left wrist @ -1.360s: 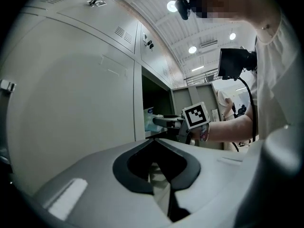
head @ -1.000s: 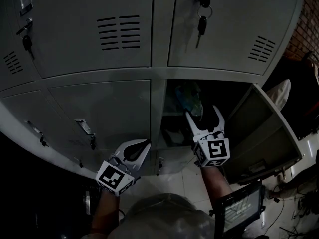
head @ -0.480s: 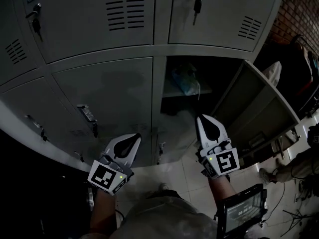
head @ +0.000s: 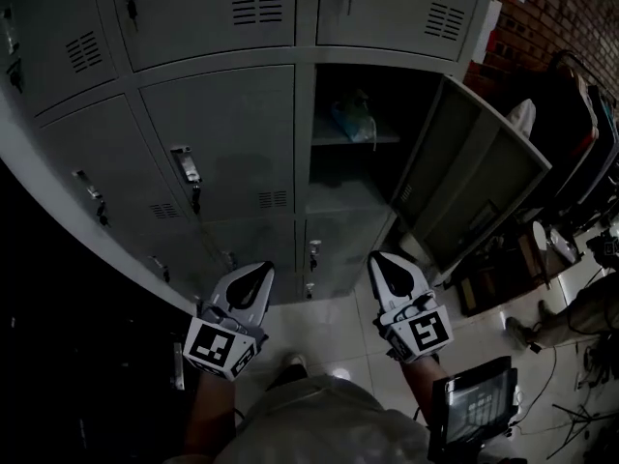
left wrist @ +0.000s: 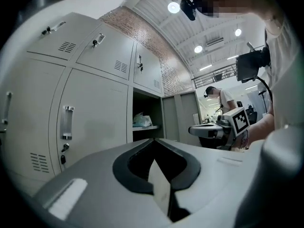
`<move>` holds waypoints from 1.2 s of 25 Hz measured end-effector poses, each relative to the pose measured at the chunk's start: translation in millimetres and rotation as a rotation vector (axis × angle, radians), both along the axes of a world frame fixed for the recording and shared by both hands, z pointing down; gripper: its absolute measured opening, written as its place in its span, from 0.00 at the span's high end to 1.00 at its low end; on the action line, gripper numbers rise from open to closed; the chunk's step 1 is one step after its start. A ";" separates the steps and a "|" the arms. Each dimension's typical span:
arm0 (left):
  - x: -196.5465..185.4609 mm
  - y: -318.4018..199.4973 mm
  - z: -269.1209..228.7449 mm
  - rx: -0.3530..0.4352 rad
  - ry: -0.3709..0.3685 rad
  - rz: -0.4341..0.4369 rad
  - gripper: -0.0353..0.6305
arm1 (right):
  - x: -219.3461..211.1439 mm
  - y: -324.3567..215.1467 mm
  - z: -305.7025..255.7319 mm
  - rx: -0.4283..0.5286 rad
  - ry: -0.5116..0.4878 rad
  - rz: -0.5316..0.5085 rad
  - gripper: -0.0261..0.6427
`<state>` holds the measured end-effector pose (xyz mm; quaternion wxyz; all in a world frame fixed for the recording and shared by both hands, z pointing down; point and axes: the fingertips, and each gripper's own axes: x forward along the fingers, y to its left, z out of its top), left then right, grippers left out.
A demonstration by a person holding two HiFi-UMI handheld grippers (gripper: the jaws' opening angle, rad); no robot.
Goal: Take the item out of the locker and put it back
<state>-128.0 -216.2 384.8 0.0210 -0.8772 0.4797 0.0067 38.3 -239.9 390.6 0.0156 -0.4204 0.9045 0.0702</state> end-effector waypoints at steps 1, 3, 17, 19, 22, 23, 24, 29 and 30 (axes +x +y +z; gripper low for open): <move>3.8 12.3 1.7 -0.004 0.003 -0.010 0.94 | 1.5 13.0 2.3 -0.006 -0.003 -0.011 0.96; 14.9 37.0 5.0 -0.012 -0.001 -0.025 0.94 | 8.2 39.7 6.0 -0.022 -0.016 -0.031 0.96; 55.0 166.5 8.0 -0.024 -0.031 -0.073 0.94 | 36.7 170.5 7.4 -0.047 -0.034 -0.115 0.96; 52.8 169.7 4.5 -0.014 -0.034 -0.063 0.94 | 35.8 175.2 4.9 -0.043 -0.030 -0.105 0.96; 49.7 171.6 2.7 -0.009 -0.041 -0.048 0.94 | 30.8 178.3 -1.5 -0.041 -0.038 -0.098 0.96; 49.0 172.5 2.3 -0.005 -0.054 -0.046 0.94 | 28.2 180.1 -4.2 -0.034 -0.037 -0.100 0.96; 48.3 173.0 2.6 0.000 -0.073 -0.047 0.94 | 26.1 181.4 -7.0 -0.026 -0.037 -0.100 0.96; 50.7 175.0 2.0 0.013 -0.104 -0.030 0.94 | 22.1 183.1 -18.7 0.013 -0.028 -0.083 0.96; 50.3 174.6 0.4 0.013 -0.099 -0.030 0.94 | 20.0 183.3 -19.7 0.022 -0.014 -0.084 0.96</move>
